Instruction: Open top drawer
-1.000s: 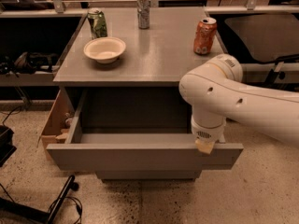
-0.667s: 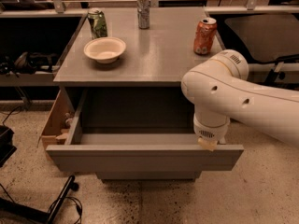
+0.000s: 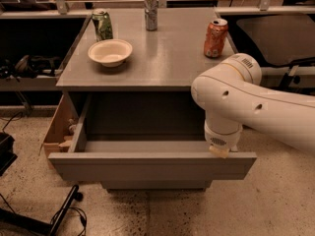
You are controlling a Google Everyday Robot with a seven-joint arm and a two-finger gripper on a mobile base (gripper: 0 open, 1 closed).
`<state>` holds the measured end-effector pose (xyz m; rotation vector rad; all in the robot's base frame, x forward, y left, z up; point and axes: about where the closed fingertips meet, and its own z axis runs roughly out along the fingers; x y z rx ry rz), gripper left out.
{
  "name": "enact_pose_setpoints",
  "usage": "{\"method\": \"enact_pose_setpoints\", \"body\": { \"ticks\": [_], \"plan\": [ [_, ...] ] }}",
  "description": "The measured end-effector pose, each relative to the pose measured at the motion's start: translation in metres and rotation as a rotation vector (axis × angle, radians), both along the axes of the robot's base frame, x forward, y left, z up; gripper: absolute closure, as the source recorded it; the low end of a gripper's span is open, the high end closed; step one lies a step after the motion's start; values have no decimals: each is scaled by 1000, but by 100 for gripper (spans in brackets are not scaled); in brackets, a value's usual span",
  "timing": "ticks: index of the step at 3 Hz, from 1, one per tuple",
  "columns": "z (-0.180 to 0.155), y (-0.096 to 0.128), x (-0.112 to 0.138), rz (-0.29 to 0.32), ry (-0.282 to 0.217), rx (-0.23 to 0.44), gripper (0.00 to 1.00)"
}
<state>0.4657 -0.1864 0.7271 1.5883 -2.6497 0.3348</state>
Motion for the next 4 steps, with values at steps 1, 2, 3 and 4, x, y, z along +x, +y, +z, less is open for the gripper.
{"method": "enact_pose_setpoints", "body": {
  "ticks": [1, 2, 3, 4],
  "plan": [
    [0, 0, 0, 0, 0, 0, 15],
    [0, 0, 0, 0, 0, 0, 0],
    [-1, 0, -1, 4, 4, 10, 0],
    [-13, 6, -13, 44, 48, 118, 0]
  ]
}}
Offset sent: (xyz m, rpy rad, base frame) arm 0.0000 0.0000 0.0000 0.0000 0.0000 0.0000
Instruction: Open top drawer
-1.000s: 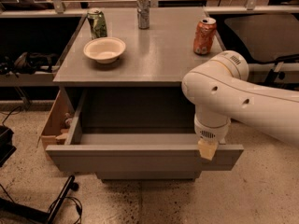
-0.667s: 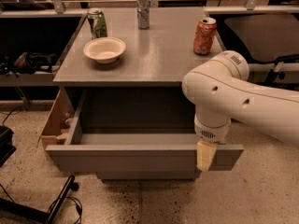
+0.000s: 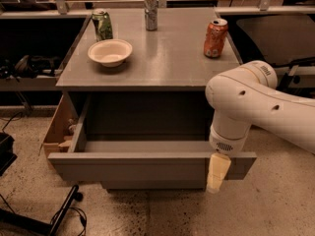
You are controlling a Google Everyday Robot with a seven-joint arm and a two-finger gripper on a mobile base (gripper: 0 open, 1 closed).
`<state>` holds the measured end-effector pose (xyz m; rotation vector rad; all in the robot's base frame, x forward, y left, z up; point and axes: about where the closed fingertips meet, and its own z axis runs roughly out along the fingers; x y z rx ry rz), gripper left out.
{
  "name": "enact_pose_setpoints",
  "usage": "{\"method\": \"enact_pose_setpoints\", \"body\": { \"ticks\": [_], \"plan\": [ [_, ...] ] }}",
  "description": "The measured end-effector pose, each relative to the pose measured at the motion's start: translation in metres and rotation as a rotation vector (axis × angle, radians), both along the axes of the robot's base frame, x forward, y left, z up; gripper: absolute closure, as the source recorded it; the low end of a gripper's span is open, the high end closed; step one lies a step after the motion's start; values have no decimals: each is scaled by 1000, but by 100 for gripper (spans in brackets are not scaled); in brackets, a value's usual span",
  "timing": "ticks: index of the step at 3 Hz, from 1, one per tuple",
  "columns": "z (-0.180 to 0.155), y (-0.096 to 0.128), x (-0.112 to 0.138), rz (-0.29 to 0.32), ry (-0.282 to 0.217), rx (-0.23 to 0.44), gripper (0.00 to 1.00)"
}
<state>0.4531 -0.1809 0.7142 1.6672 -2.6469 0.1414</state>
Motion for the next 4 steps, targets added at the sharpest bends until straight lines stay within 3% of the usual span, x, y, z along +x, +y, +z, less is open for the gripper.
{"method": "enact_pose_setpoints", "body": {
  "ticks": [1, 2, 3, 4],
  "plan": [
    [-6, 18, -30, 81, 14, 149, 0],
    [-5, 23, -36, 143, 22, 190, 0],
    [-18, 18, -33, 118, 29, 158, 0],
    [-44, 8, -22, 77, 43, 83, 0]
  ]
}}
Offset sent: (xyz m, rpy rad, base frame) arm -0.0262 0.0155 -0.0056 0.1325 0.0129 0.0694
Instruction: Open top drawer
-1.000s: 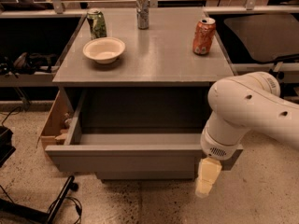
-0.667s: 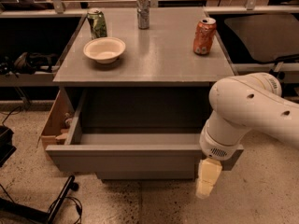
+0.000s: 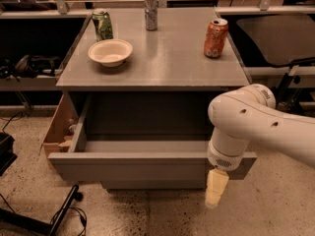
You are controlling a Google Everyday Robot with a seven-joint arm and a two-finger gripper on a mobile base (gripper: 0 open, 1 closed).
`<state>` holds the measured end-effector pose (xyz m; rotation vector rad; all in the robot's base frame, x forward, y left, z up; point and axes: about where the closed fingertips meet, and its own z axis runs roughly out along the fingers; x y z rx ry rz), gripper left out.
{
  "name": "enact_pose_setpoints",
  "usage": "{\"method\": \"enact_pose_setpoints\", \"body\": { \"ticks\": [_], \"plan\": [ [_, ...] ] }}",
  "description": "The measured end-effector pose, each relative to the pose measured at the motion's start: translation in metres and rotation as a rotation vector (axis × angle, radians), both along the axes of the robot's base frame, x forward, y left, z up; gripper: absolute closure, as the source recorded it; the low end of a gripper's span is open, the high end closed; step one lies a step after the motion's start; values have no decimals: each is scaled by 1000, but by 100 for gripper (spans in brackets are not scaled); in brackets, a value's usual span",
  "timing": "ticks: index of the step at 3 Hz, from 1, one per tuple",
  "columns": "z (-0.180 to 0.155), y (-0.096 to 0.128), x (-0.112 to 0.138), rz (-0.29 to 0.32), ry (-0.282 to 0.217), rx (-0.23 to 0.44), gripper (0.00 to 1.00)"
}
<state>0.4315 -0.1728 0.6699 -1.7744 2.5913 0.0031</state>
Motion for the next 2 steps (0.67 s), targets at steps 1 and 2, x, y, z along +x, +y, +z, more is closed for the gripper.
{"method": "enact_pose_setpoints", "body": {
  "ticks": [1, 2],
  "plan": [
    [0, 0, 0, -1, 0, -1, 0],
    [3, -1, -23, -33, 49, 11, 18]
  ]
}}
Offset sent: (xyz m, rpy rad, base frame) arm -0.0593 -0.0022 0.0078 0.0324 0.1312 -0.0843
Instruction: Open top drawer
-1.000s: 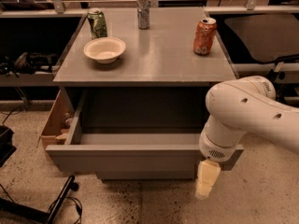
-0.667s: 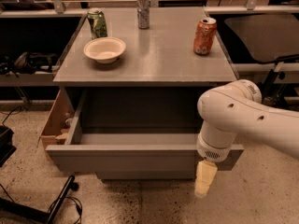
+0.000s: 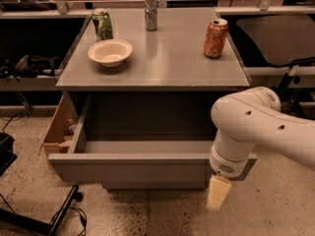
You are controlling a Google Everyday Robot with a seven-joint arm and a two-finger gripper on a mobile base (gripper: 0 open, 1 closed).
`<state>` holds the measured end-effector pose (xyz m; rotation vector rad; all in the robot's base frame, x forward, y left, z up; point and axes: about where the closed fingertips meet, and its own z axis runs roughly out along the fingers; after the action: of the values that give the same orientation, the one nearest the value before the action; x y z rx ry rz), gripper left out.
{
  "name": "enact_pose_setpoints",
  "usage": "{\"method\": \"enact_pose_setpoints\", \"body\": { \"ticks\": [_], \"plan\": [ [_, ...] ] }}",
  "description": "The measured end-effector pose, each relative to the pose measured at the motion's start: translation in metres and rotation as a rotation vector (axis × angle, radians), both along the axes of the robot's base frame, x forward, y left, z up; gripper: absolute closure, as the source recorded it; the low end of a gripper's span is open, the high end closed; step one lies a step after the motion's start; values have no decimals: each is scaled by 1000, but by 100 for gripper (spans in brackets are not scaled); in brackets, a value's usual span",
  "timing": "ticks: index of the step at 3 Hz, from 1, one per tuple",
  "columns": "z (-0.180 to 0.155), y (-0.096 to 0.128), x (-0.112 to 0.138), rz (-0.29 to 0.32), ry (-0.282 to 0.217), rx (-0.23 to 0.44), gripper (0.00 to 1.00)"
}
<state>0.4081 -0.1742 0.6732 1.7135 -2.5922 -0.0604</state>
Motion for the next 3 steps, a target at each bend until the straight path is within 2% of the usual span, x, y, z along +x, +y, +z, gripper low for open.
{"method": "enact_pose_setpoints", "body": {
  "ticks": [1, 2, 3],
  "plan": [
    [5, -3, -30, -32, 65, 3, 49],
    [10, -3, -30, -32, 65, 3, 72],
    [17, -7, -58, -54, 106, -9, 95]
  ]
}}
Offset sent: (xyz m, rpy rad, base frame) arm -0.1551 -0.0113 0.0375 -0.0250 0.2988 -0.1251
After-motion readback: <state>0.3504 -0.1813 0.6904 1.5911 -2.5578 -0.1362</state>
